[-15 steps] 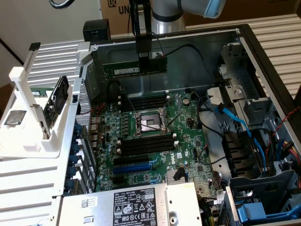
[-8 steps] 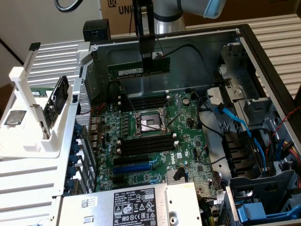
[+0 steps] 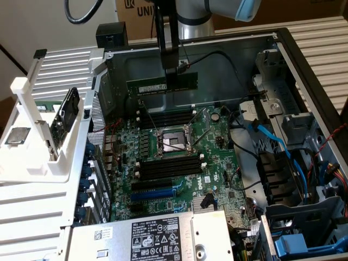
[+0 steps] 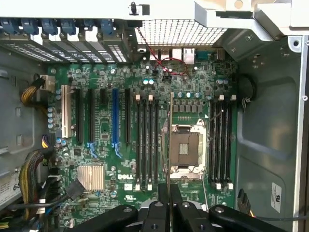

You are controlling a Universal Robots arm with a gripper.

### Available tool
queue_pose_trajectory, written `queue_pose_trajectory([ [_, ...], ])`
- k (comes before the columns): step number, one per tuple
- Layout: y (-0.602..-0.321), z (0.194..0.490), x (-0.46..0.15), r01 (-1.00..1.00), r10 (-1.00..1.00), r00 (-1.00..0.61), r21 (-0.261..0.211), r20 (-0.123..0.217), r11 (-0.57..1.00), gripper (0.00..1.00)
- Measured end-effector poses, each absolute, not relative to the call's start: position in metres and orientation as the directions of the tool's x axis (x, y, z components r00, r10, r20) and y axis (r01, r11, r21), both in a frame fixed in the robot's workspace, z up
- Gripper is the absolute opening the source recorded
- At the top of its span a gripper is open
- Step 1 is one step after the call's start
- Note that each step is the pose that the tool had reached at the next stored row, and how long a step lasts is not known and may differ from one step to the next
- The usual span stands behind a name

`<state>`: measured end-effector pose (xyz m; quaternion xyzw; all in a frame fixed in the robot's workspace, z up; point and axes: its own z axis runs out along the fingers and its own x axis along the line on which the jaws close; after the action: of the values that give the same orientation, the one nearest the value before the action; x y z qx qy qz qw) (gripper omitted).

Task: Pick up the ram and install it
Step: 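Pick up the ram and move it above insertion slot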

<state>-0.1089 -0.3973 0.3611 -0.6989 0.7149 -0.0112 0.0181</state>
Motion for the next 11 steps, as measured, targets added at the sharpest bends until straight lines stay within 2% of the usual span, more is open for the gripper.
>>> queue_pose_trajectory([
  [11,-0.401,0.341,-0.109,-0.998,-0.998,-0.057,-0.042,-0.01,0.057,0.13],
])
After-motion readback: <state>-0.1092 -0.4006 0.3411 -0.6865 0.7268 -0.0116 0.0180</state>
